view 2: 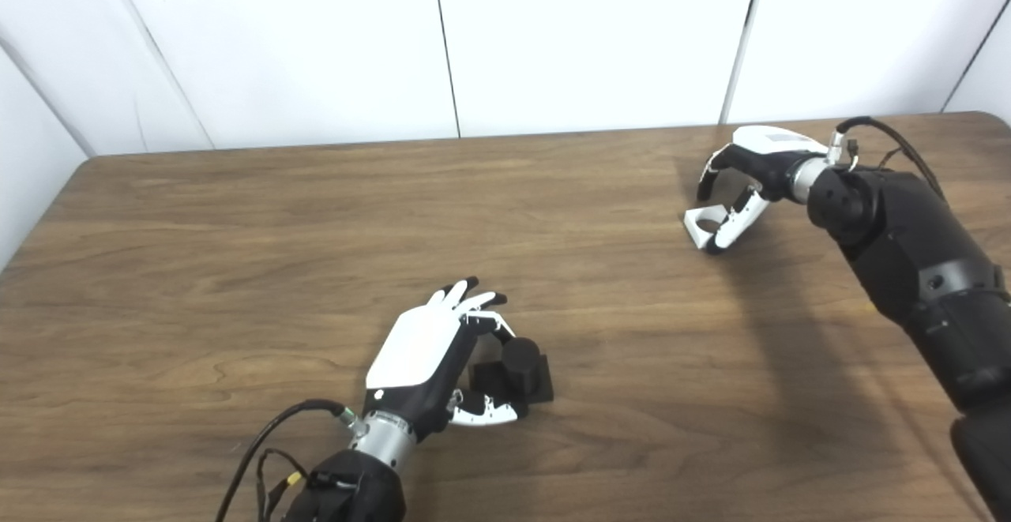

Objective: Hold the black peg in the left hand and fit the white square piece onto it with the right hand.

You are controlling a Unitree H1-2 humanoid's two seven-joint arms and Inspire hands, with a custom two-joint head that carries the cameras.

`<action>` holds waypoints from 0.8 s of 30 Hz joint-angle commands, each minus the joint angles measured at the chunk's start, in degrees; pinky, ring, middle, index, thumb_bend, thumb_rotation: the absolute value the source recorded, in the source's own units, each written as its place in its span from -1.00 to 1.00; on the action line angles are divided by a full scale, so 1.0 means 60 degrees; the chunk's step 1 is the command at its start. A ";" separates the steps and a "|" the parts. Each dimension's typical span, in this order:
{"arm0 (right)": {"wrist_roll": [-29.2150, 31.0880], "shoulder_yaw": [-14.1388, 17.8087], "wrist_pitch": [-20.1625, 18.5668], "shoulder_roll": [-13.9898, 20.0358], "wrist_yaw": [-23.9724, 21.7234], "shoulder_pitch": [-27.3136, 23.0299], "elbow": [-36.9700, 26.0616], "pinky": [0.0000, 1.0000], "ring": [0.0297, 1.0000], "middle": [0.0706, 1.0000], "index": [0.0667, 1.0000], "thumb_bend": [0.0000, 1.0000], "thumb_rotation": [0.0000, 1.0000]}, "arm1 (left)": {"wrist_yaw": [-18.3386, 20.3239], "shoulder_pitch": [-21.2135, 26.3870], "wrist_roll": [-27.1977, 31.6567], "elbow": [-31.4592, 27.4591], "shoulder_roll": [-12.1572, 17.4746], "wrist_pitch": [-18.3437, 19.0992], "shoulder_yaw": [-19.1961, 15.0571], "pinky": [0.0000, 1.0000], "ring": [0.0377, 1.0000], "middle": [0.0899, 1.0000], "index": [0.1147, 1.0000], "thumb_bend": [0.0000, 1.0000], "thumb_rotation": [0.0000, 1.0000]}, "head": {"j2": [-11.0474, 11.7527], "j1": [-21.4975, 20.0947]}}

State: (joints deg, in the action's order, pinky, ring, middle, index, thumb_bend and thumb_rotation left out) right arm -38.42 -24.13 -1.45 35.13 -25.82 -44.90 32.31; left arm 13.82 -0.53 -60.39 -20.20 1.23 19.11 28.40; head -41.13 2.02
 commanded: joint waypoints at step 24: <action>0.0221 0.0126 0.0282 0.0088 -0.0074 -0.0328 0.0157 0.79 0.88 0.70 -0.10 0.05 -0.70 | 0.0062 0.0029 0.0047 0.0190 0.0046 -0.0117 -0.0121 1.00 0.99 0.75 -0.16 0.05 -0.89 | 0.0119 -0.0104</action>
State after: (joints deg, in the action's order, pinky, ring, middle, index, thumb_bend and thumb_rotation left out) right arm -36.95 -23.77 0.38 35.15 -26.84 -45.53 34.19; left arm 13.73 -0.56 -59.90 -19.92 0.92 18.88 27.80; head -40.34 1.32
